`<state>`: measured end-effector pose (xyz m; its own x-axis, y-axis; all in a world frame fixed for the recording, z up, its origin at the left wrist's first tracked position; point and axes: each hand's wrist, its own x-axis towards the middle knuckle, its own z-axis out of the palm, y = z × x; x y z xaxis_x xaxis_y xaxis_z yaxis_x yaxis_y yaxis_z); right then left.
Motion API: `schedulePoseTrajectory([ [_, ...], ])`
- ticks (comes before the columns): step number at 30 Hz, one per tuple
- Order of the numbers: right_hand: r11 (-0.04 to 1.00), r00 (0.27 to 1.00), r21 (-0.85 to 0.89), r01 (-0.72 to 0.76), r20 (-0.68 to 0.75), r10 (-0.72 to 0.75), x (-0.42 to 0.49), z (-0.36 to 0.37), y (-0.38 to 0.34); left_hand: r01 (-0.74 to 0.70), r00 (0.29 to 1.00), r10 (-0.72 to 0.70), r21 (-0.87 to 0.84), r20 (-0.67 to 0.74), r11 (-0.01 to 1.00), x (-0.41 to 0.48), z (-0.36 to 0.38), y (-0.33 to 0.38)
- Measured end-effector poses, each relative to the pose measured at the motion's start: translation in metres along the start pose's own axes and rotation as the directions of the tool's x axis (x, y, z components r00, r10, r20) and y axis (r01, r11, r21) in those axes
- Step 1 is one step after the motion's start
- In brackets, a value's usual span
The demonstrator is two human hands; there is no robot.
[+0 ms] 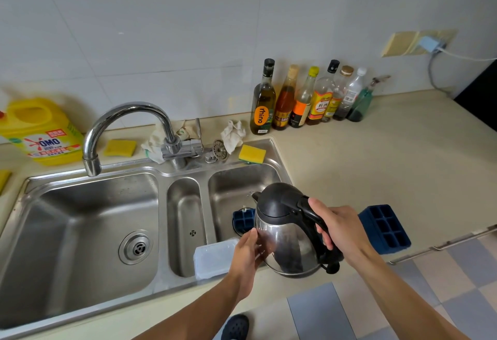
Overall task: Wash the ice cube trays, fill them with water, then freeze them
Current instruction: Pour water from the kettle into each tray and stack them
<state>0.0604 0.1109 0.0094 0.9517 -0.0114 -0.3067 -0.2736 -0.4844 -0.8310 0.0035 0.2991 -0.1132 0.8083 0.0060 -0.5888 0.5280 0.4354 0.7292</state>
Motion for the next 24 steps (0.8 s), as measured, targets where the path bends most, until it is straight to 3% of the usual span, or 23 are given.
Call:
schedulePoseTrajectory([
  [24,0.999,0.999,0.014,-0.041,0.016,0.041,0.0009,-0.0066,0.0036,0.027,1.0,-0.027,0.001,0.0,1.0,-0.0079,0.0052,0.0037],
])
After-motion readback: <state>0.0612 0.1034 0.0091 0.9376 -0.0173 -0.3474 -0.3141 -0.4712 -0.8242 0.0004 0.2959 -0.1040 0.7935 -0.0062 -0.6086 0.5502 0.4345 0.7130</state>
